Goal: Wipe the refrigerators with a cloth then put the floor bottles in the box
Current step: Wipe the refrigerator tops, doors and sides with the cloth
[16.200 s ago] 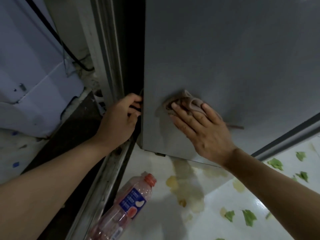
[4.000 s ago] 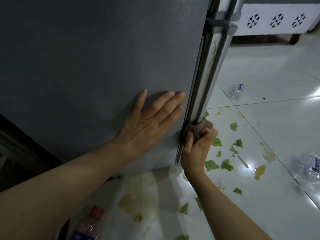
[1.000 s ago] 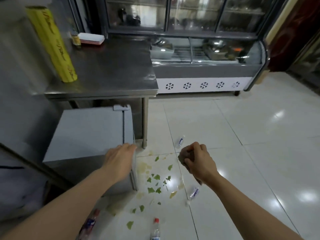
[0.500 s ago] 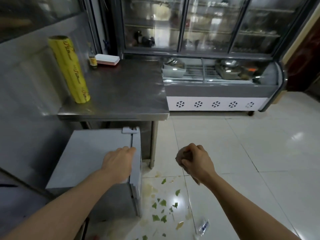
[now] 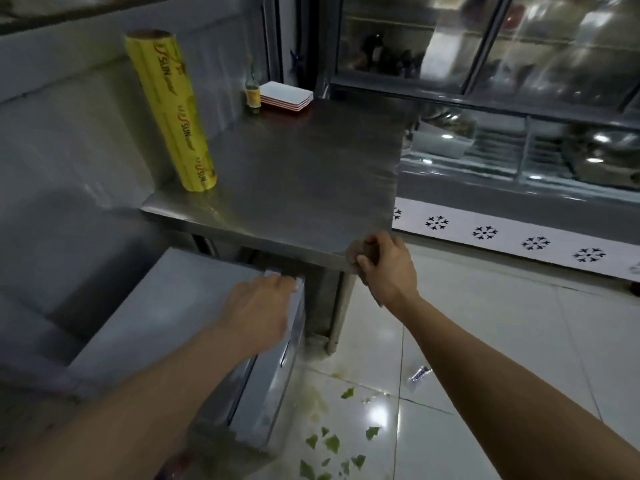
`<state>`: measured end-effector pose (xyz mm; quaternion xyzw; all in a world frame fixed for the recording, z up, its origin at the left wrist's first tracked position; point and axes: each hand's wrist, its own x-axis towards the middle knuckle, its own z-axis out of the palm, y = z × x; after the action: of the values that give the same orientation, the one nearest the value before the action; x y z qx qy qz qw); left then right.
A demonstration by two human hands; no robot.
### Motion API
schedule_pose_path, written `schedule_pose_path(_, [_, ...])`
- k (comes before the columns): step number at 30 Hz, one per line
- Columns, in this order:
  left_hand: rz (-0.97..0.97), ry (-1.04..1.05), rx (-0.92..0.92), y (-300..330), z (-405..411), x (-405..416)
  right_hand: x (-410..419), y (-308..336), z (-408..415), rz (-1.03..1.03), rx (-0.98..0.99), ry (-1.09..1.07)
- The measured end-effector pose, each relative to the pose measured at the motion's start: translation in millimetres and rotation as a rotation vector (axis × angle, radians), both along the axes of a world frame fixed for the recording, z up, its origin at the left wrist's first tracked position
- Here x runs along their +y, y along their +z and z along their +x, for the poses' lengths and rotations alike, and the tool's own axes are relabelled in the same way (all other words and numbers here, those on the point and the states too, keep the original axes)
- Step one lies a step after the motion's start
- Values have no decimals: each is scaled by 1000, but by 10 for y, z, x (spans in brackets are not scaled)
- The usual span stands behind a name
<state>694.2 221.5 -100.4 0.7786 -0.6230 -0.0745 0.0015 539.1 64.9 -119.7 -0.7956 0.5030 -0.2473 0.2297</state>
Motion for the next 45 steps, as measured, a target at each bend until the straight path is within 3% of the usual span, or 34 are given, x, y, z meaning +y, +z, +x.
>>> schedule_pose_path(7, [22,111,1,-151,-33,-361,-838,-220,410,-48,-45,86])
schedule_pose_path(12, [47,141,-10,-293,-12,-367,-1083,-495,441,189,419,301])
schedule_pose_path(17, [56,171,13,-379,4,-179,-793,-489,289,56,391,238])
schedule_pose_path(25, [52,226,71,-350,35,546,328,-415,234,76,464,347])
schedule_pose_path(35, [93,159,166,-539,358,2173,2303,-500,354,161,476,348])
schedule_pose_path(45, [211,147,192,-1203,633,3593,3980,-1071,360,371,531,282])
